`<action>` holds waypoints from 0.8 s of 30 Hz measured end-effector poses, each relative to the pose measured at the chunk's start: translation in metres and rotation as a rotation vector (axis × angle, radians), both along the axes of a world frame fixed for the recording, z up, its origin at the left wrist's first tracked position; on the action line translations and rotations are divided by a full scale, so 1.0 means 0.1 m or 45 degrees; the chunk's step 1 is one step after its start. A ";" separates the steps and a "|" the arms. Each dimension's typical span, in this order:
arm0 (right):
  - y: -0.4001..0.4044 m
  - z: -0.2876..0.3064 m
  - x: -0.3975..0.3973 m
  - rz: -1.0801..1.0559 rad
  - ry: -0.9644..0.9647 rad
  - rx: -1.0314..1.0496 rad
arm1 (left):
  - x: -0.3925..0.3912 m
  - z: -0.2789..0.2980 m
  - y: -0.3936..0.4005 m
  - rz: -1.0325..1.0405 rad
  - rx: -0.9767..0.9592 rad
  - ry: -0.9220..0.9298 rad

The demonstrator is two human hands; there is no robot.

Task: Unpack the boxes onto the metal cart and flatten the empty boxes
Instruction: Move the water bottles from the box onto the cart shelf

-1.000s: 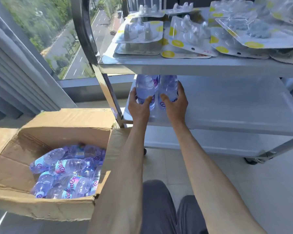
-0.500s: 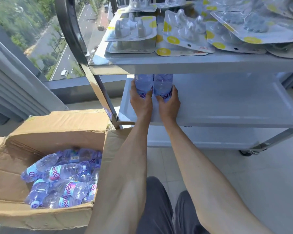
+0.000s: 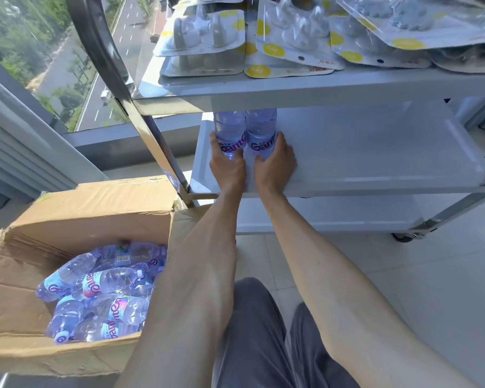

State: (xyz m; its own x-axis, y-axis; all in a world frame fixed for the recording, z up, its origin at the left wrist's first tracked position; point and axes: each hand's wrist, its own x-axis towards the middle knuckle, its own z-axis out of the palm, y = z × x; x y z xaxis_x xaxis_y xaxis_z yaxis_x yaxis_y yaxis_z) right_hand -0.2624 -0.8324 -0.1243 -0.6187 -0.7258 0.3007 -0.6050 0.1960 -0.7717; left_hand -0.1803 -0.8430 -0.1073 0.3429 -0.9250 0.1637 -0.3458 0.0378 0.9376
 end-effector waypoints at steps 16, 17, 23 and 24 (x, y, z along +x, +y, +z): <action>1.11 0.29 0.80 0.180 -0.255 -0.050 | 1.08 -0.14 1.27 0.448 0.082 -0.133; 1.16 0.28 0.91 0.221 -0.261 -0.045 | 1.22 -0.19 1.36 0.494 0.110 -0.119; 1.52 -0.08 1.74 0.670 -0.357 0.108 | 2.07 -0.63 1.86 0.549 0.799 -0.086; 1.56 -0.13 1.86 0.695 -0.412 0.184 | 2.14 -0.68 1.93 0.582 0.917 -0.055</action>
State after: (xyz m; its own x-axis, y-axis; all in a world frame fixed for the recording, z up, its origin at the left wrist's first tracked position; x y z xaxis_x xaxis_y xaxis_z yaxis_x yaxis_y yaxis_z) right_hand -0.0768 -0.6760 -0.1371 -0.1927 -0.9806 0.0370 -0.3881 0.0415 -0.9207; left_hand 0.0336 -0.6504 -0.1757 0.7146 -0.5811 -0.3895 -0.2182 -0.7141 0.6652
